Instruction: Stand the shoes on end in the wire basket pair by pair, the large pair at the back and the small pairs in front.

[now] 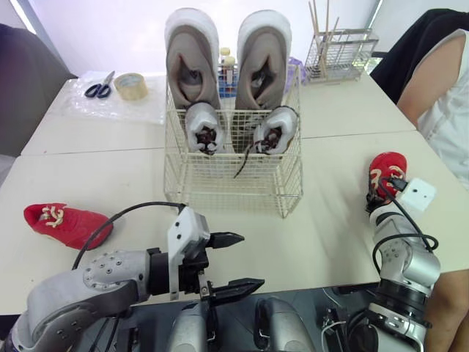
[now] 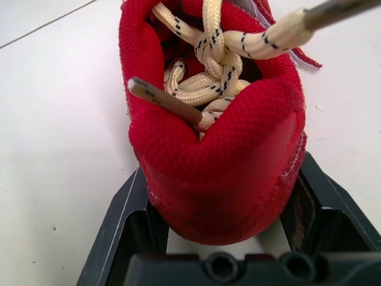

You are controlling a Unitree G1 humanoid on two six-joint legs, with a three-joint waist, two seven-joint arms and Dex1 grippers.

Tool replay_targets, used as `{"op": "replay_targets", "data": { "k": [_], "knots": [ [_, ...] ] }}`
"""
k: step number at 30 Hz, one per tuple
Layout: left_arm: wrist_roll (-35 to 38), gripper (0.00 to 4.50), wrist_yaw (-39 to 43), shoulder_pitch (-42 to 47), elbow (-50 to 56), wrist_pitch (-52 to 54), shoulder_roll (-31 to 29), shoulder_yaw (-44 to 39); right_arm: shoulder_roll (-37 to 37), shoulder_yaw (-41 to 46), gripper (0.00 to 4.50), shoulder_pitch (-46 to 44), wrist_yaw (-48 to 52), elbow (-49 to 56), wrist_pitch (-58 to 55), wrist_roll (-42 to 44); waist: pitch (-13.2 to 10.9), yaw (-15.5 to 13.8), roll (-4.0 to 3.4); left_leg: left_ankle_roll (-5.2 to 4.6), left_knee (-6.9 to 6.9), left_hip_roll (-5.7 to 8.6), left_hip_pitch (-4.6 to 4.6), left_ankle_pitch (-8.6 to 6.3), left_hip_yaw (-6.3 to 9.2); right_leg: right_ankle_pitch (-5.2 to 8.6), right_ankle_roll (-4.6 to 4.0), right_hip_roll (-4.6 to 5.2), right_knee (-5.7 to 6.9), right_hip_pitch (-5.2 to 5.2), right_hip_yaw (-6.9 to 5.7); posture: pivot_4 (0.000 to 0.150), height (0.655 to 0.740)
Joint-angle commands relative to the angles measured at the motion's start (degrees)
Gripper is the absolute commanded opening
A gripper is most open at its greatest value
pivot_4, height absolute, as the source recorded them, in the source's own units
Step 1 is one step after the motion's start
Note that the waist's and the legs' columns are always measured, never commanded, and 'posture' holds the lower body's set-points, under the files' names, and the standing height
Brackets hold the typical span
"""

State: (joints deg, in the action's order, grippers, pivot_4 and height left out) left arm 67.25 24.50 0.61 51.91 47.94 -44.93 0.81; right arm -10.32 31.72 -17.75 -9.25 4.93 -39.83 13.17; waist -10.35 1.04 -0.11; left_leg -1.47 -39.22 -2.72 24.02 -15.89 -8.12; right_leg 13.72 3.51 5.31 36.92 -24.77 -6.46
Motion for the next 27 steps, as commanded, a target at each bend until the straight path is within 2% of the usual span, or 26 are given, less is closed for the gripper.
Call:
{"op": "replay_targets", "data": {
  "k": [1,3,5,7,11,14,17,20,22,24,27],
  "knots": [
    [10.0,4.5,-0.2,-1.2,0.2,-2.3,-2.8,-8.6,-6.2,-2.2,1.98,-6.9,0.4,-4.9,10.7,-3.8,-0.1,0.1,-0.1,0.0,0.0,0.0,0.0,0.0,-0.02,0.02,-0.03,0.02,0.01,-0.02,0.02,0.15,0.74],
    [16.5,4.5,0.7,-1.6,-1.5,-2.5,-5.8,-14.0,-11.6,-2.0,1.98,-15.2,0.0,-11.4,18.6,-5.2,-0.2,0.3,-0.37,0.03,0.0,0.03,0.06,0.03,-0.12,0.04,-0.09,0.05,0.05,-0.15,0.07,0.15,0.74],
    [20.9,4.5,2.0,-1.6,-3.8,-2.1,-9.0,-18.4,-16.1,-2.2,1.98,-23.6,-0.4,-17.4,25.0,-5.8,-0.5,0.2,-0.98,0.2,0.0,0.13,0.22,0.25,-0.21,-0.02,0.02,0.11,0.15,-0.38,0.13,0.15,0.74],
    [25.2,4.5,0.9,-1.2,-6.0,-2.3,-11.1,-21.3,-19.9,-3.8,1.98,-31.9,1.7,-22.8,31.4,-6.1,-0.6,0.1,-0.99,0.3,0.13,0.16,0.36,0.35,-0.27,-0.02,0.04,0.1,0.26,-0.64,0.2,0.15,0.74],
    [32.8,4.5,-4.7,-2.5,-7.4,-3.1,-13.5,-25.3,-24.4,-11.3,1.98,-45.2,14.0,-30.7,45.3,-6.8,-0.6,0.2,-0.93,0.48,0.32,-0.03,0.36,0.43,-0.13,0.02,0.06,-0.15,0.12,-0.61,0.17,0.15,0.74],
    [38.0,4.5,-7.2,-6.0,-5.7,-2.8,-15.8,-30.6,-22.7,-15.3,1.98,-52.7,25.4,-33.1,49.9,-2.6,-0.6,1.2,-0.79,0.48,0.33,-0.05,0.35,0.42,-0.13,0.02,0.05,-0.16,0.07,-0.6,0.22,0.15,0.74],
    [42.8,4.5,-9.7,-10.1,-5.7,-2.8,-16.6,-37.3,-19.4,-18.2,1.98,-56.3,41.1,-30.2,46.8,6.3,-0.6,1.6,-0.77,0.46,0.25,-0.06,0.36,0.42,-0.14,0.0,0.05,-0.12,0.12,-0.58,0.2,0.15,0.74],
    [45.4,4.5,-9.7,-14.6,-8.6,-0.6,-16.9,-45.9,-19.3,-21.1,1.98,-57.4,57.7,-25.3,39.2,15.1,-0.6,1.2,-0.76,0.46,0.23,-0.09,0.36,0.42,-0.1,0.0,0.04,-0.11,0.17,-0.58,0.15,0.15,0.74],
    [45.7,4.5,-9.8,-16.5,-11.4,0.4,-17.2,-50.5,-20.5,-22.3,1.98,-58.1,66.0,-22.8,32.2,20.3,-0.7,0.8,-0.72,0.43,0.22,-0.08,0.41,0.4,-0.06,0.0,0.03,-0.08,0.16,-0.57,0.07,0.15,0.74],
    [45.8,4.5,-6.2,-17.8,-20.5,4.1,-17.9,-59.8,-24.7,-25.7,1.98,-59.5,83.2,-20.2,21.5,27.2,-0.6,-0.2,-0.67,0.38,0.18,-0.03,0.4,0.36,-0.07,-0.01,0.02,-0.04,0.15,-0.56,0.02,0.15,0.74],
    [45.2,4.5,-2.8,-19.6,-28.6,9.3,-19.6,-68.6,-28.7,-29.5,1.98,-61.4,97.0,-19.0,15.6,29.4,-0.8,-0.1,-0.53,0.31,0.13,0.0,0.48,0.31,-0.09,0.0,0.0,-0.01,0.11,-0.62,0.0,0.15,0.74]
  ]
}}
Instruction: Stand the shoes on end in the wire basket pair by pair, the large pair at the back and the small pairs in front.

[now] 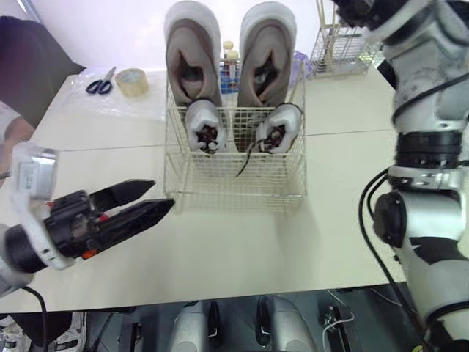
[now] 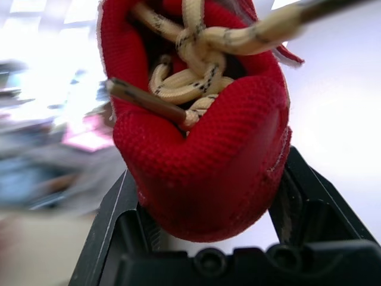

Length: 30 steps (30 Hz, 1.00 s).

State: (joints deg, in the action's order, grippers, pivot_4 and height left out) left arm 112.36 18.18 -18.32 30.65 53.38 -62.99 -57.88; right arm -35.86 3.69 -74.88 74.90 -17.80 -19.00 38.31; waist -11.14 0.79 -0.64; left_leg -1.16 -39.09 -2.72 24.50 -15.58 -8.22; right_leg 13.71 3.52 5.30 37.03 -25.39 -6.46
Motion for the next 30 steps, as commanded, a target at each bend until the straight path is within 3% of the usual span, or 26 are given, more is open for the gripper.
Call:
{"op": "replay_targets", "data": {
  "k": [1,6,12,20,30],
  "knots": [
    [0.3,4.5,4.6,-0.8,-8.8,5.2,-2.1,-11.6,-3.8,-2.2,1.98,-4.8,15.2,3.7,-5.7,3.9,0.0,0.3,0.01,0.0,0.01,-0.02,-0.01,0.0,0.0,0.0,0.0,-0.02,0.0,-0.02,0.0,0.15,0.74],
    [0.6,4.5,9.9,7.1,-14.6,7.4,-3.9,-11.6,-9.5,-11.2,1.98,-4.0,17.6,7.7,-1.9,7.5,0.0,0.3,0.07,0.17,0.05,0.0,-0.08,-0.11,-0.06,0.02,-0.02,0.06,-0.04,-0.01,0.0,0.15,0.74],
    [0.6,4.5,12.8,15.4,-5.1,3.0,-2.2,4.0,-9.6,-17.5,1.98,-4.7,17.6,5.8,5.8,4.4,0.0,0.2,0.17,0.26,0.05,0.04,-0.06,-0.12,-0.12,-0.03,-0.05,0.24,0.0,-0.03,0.03,0.15,0.74],
    [0.6,4.5,10.7,28.1,-0.2,-3.2,3.1,22.8,-10.1,-21.8,1.98,-4.0,17.6,5.2,11.7,-1.7,0.0,0.2,0.23,0.06,0.04,0.03,-0.06,0.0,-0.17,-0.06,-0.06,0.23,0.05,-0.05,0.04,0.15,0.74],
    [0.6,4.5,11.4,34.1,-2.5,-1.1,3.5,27.1,-8.7,-20.3,1.98,-3.0,17.6,3.8,13.3,-8.5,-0.1,0.2,0.32,0.04,-0.05,0.03,-0.06,0.01,-0.17,-0.07,-0.05,0.12,0.07,-0.02,0.03,0.15,0.74]
  ]
}}
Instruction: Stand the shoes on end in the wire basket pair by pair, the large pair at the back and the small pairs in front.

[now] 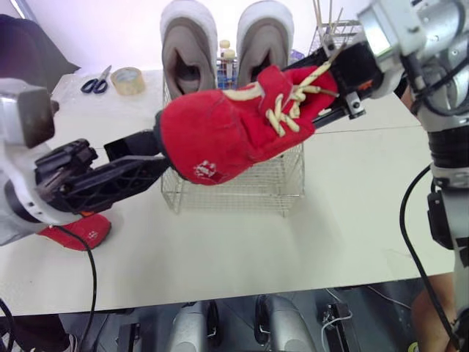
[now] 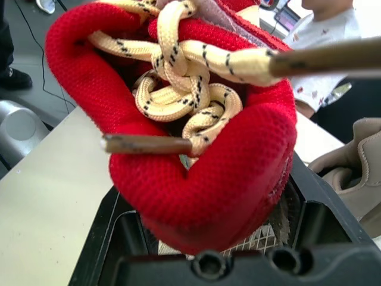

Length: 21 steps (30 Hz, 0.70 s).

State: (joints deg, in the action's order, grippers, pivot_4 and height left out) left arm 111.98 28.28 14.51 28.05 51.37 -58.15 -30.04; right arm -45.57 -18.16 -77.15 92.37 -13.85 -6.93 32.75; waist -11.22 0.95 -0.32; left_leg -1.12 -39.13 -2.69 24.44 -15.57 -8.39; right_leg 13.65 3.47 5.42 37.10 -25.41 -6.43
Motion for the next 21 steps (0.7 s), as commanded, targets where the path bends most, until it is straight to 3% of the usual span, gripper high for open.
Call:
{"op": "replay_targets", "data": {
  "k": [1,13,21],
  "knots": [
    [1.0,4.5,1.8,0.9,0.0,1.5,-1.8,-1.2,1.3,2.0,1.98,-0.8,0.1,-0.7,1.4,-3.8,0.0,0.0,0.0,0.0,0.0,0.0,0.0,0.0,0.0,0.0,0.0,-0.01,0.0,0.0,0.0,0.15,0.74],
    [1.0,4.5,2.8,-5.2,1.8,1.9,-3.3,-8.0,3.0,5.5,1.98,-1.2,0.1,-4.6,2.2,-7.4,0.0,0.0,0.07,0.01,-0.02,0.0,0.0,0.0,0.01,0.0,0.0,-0.02,0.0,0.02,0.01,0.15,0.74],
    [1.0,4.5,-4.8,2.0,-0.7,-1.9,1.4,1.0,3.8,5.0,1.98,1.0,0.1,1.4,-1.1,-3.9,0.0,-0.2,0.09,0.02,-0.04,0.0,-0.03,0.02,0.07,0.0,0.0,-0.03,0.04,0.07,0.0,0.15,0.74]
  ]
}}
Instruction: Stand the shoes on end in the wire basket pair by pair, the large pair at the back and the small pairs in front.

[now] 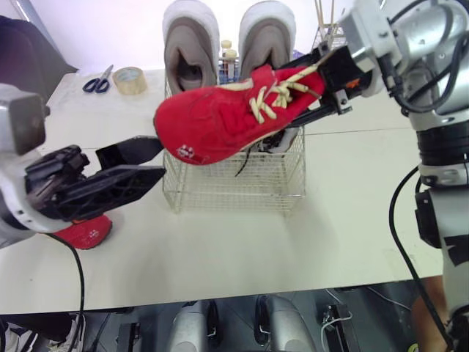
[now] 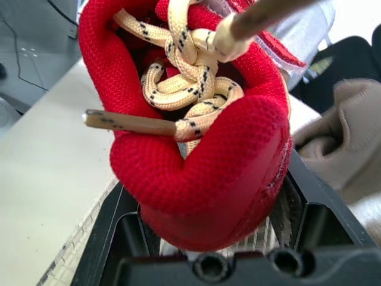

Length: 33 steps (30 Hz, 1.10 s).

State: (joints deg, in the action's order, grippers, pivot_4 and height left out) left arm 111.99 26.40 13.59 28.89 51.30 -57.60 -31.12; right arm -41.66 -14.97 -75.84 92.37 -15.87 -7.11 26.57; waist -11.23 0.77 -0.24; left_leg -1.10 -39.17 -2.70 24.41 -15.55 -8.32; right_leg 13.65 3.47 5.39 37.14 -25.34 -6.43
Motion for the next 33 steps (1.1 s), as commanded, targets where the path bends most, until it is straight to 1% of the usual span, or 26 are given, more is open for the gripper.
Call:
{"op": "replay_targets", "data": {
  "k": [1,6,9,12,14,15,21,23,24,26,29,31,33],
  "knots": [
    [1.0,4.5,-3.6,3.9,-2.1,-1.7,1.3,2.9,-0.2,1.7,1.98,0.1,0.1,4.2,-1.4,2.4,0.0,0.0,0.01,0.0,-0.01,0.0,0.0,0.0,0.0,0.0,0.0,0.0,0.0,0.01,0.0,0.15,0.74],
    [1.0,4.5,-6.5,6.8,-2.5,-1.1,3.3,5.8,-0.5,2.3,1.98,1.7,0.1,7.7,-3.7,3.1,0.0,0.0,0.02,-0.01,-0.03,0.01,0.0,0.0,0.0,0.0,0.01,0.0,0.0,0.02,0.0,0.15,0.74],
    [1.0,3.68,-5.9,6.8,-2.5,-0.2,3.9,5.7,-0.6,3.1,1.98,2.2,0.1,8.6,-5.0,2.7,0.0,0.0,0.03,-0.01,-0.03,0.0,0.0,0.01,0.01,0.0,0.01,-0.01,0.01,0.02,0.0,0.15,0.74],
    [1.0,2.17,-5.6,6.9,-2.4,0.2,4.1,5.8,-0.5,3.8,1.98,2.4,0.1,8.9,-5.5,2.2,0.0,0.0,0.03,-0.01,-0.03,0.0,0.0,0.01,0.01,0.0,0.01,-0.03,0.02,0.02,0.0,0.15,0.74],
    [1.0,1.35,-5.3,6.9,-2.4,0.4,4.2,6.1,-0.3,4.1,1.98,2.3,0.1,8.7,-5.6,1.7,0.0,0.0,0.03,-0.01,-0.03,0.0,0.0,0.01,0.01,0.0,0.01,-0.03,0.01,0.02,0.0,0.15,0.74],
    [1.0,1.11,-5.2,6.9,-2.4,0.6,4.3,6.2,-0.1,4.3,1.98,2.2,0.1,8.7,-5.6,1.4,0.0,0.0,0.03,-0.01,-0.03,0.0,0.0,0.01,0.01,0.0,0.01,-0.03,0.01,0.02,0.0,0.15,0.74],
    [1.0,1.11,-5.5,6.8,-2.2,0.4,5.9,6.7,0.1,4.8,1.98,1.9,0.1,8.3,-5.9,0.4,0.0,0.0,0.03,-0.01,-0.04,0.0,-0.01,0.01,0.01,0.0,0.01,-0.04,0.01,0.04,0.0,0.15,0.74],
    [1.0,1.07,-6.0,6.9,-2.1,0.0,6.8,6.7,0.1,5.0,2.99,1.7,0.1,7.8,-6.0,0.1,0.0,0.0,0.03,-0.01,-0.04,0.0,-0.01,0.01,0.01,0.0,0.01,-0.04,0.01,0.04,0.0,0.15,0.74],
    [1.0,1.07,-6.4,7.0,-2.1,-0.3,7.6,6.6,0.0,5.4,3.35,1.5,-0.2,7.4,-6.1,-0.3,0.0,0.0,0.03,-0.01,-0.05,0.0,-0.01,0.01,0.01,0.0,0.01,-0.04,0.01,0.04,0.0,0.15,0.74],
    [1.0,1.07,-7.3,7.0,-2.0,-1.3,9.3,5.9,-0.1,6.8,4.43,1.1,-2.1,6.5,-7.5,-0.7,0.0,0.0,0.04,-0.01,-0.05,0.0,-0.03,0.01,0.02,0.0,0.01,-0.04,0.02,0.06,0.0,0.15,0.74],
    [1.0,1.07,-9.1,6.4,-1.3,-3.0,11.9,4.1,-2.4,9.2,4.48,1.5,-3.7,6.8,-12.5,0.5,0.0,-0.2,0.06,-0.01,-0.06,0.01,-0.02,0.02,0.03,-0.01,0.01,-0.04,0.02,0.07,0.0,0.15,0.74],
    [1.0,1.07,-9.3,5.4,-0.8,-3.2,12.3,2.4,-3.9,12.0,4.48,2.6,-5.9,7.0,-16.9,2.1,0.0,-0.2,0.08,-0.01,-0.08,0.01,-0.01,0.02,0.06,-0.01,0.01,-0.04,0.01,0.09,-0.01,0.15,0.74],
    [1.0,1.07,-9.5,4.8,-0.9,-3.9,13.0,0.1,-5.5,16.5,4.48,4.5,-9.5,6.9,-24.2,5.7,0.0,-0.2,0.08,-0.02,-0.08,0.01,-0.01,0.01,0.05,-0.01,0.01,-0.03,0.0,0.1,0.0,0.15,0.74]
  ]
}}
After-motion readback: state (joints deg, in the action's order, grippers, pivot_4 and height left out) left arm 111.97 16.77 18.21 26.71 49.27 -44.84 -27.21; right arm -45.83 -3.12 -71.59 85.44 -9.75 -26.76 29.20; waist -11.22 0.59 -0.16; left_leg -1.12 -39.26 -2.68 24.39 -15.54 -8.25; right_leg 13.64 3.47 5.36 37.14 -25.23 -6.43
